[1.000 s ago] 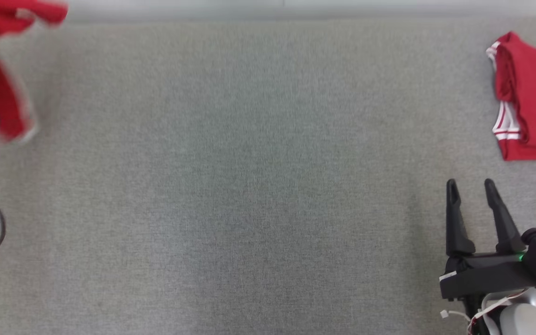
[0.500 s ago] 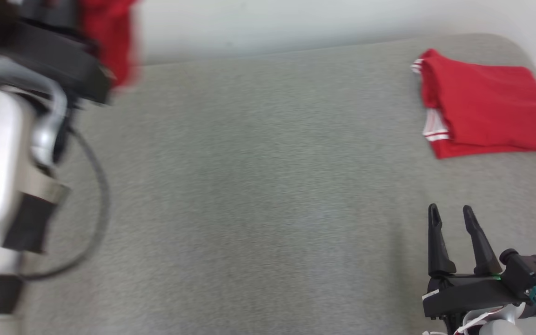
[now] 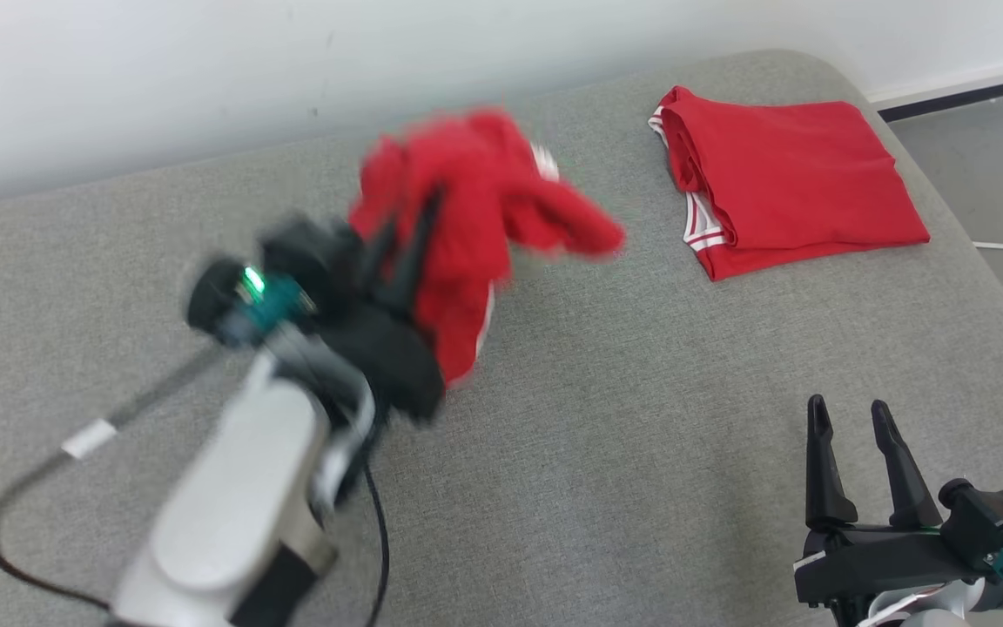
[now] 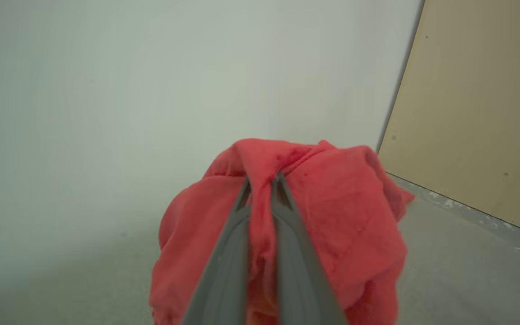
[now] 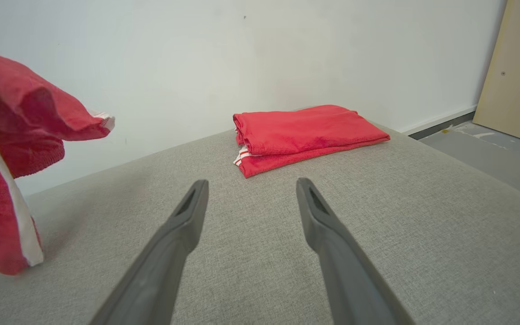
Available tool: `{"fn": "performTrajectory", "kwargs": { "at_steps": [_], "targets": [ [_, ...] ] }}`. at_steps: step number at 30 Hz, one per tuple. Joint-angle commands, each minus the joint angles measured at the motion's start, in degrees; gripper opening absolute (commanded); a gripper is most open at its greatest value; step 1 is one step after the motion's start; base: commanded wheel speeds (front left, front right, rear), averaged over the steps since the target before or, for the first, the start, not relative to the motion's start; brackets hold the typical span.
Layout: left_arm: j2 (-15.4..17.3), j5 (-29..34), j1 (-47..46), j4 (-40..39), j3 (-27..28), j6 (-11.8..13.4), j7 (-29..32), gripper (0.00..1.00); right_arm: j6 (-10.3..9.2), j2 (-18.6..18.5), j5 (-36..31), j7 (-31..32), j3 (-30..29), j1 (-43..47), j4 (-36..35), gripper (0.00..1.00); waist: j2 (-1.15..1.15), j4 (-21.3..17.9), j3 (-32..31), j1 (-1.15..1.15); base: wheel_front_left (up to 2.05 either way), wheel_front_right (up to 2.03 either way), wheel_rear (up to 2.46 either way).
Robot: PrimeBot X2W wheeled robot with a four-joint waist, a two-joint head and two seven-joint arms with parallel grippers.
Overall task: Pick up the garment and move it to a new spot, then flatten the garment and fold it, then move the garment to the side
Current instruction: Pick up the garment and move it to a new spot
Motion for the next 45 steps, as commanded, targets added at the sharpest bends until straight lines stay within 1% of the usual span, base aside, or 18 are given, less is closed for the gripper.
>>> {"fn": "performTrajectory", "kwargs": {
  "at_steps": [1,4,6,7,8,9,10,12,14,18,20,23,28,33,38,42,45],
  "targets": [
    [-0.5,-0.2,2.9,1.2,-0.6,0.3,-0.7,0.0,-0.18,0.2,0.2,-0.3,0.2,-0.1,0.1,1.0,0.0,0.3,0.5,0.0,0.0,0.0,0.0],
    [-1.2,0.4,7.0,3.7,-2.6,0.5,-1.8,0.0,-0.18,0.3,0.4,-0.3,0.7,-0.9,-0.1,1.0,0.0,0.6,1.2,0.0,0.0,0.0,0.0],
    [-1.2,1.0,9.3,5.8,-3.5,1.1,-3.1,0.0,-0.18,0.3,0.4,-0.3,1.0,-1.2,-0.2,1.0,0.0,0.9,1.4,0.0,0.0,0.0,0.0],
    [-1.1,1.8,10.2,7.1,-4.4,1.2,-3.5,0.02,-0.18,0.3,0.3,-0.3,1.0,-1.3,-0.3,1.0,0.0,1.2,1.5,0.0,0.0,0.0,0.0],
    [-1.1,1.8,10.2,7.1,-4.4,1.2,-3.5,0.02,-0.18,0.3,0.3,-0.3,1.0,-1.3,-0.3,1.0,0.0,1.2,1.5,0.0,0.0,0.0,0.0],
    [-1.5,2.0,11.2,8.5,-5.1,1.0,-4.0,0.34,-0.18,0.3,0.2,-0.3,1.1,-1.5,-0.3,1.0,0.0,1.5,1.5,0.0,0.0,0.0,0.0],
    [-2.0,2.1,12.1,9.8,-5.7,0.8,-4.4,1.0,-0.18,0.3,0.2,-0.3,1.2,-1.7,-0.3,1.0,0.0,1.7,1.4,0.0,0.0,0.0,0.0],
    [-2.7,2.6,12.2,11.4,-6.6,0.6,-6.0,1.0,-0.18,0.3,0.0,-0.3,1.0,-1.7,-0.3,1.0,0.0,2.4,1.1,0.0,0.0,0.0,0.0],
    [-4.0,1.8,12.1,11.9,-6.7,0.1,-8.2,1.0,-0.18,0.3,-0.3,-0.3,0.4,-1.2,-0.4,1.0,0.0,3.5,0.4,0.0,0.0,0.0,0.0],
    [-4.7,1.9,10.7,10.6,-5.6,0.8,-11.7,1.0,-0.18,0.1,-1.0,-0.3,0.2,-0.4,-0.4,1.0,0.0,5.6,-1.3,0.0,0.0,0.0,0.0],
    [-4.5,2.3,10.5,9.3,-4.6,1.2,-12.6,1.0,-0.18,-0.1,-1.2,-0.3,0.2,0.1,-0.6,1.0,0.0,6.6,-2.2,0.0,0.0,0.0,0.0],
    [-3.3,2.7,11.4,6.9,-2.7,2.0,-13.1,1.0,-0.18,-0.5,-1.2,-0.3,0.2,0.7,-1.0,1.0,0.0,8.2,-3.8,0.0,0.0,0.0,0.0],
    [-0.2,4.0,14.5,1.1,1.8,4.1,-13.3,1.0,-0.18,-0.9,-1.3,-0.3,0.3,1.8,-1.4,1.0,0.0,10.7,-5.8,0.0,0.0,0.0,0.0],
    [3.5,4.9,20.6,-5.0,7.7,5.7,-13.3,1.0,-0.18,-1.2,-1.5,-0.2,0.6,2.5,-2.3,1.0,0.0,12.8,-7.2,0.0,0.0,0.0,0.0],
    [6.2,5.3,27.6,-8.9,13.1,6.5,-13.3,1.0,-0.18,-1.3,-1.7,0.6,0.6,3.3,-3.5,1.0,0.0,14.6,-8.5,0.0,0.0,0.0,0.0],
    [6.6,5.7,32.5,-10.8,16.3,7.2,-13.3,1.0,-0.18,-1.3,-1.8,1.2,0.6,4.0,-4.0,1.0,0.0,15.5,-9.5,0.0,0.0,0.0,0.0],
    [6.0,5.9,36.1,-12.4,18.9,7.7,-13.3,1.0,-0.18,-1.2,-1.9,1.7,0.6,4.7,-4.6,1.0,0.0,16.0,-10.2,0.0,0.0,0.0,0.0]
  ]
}}
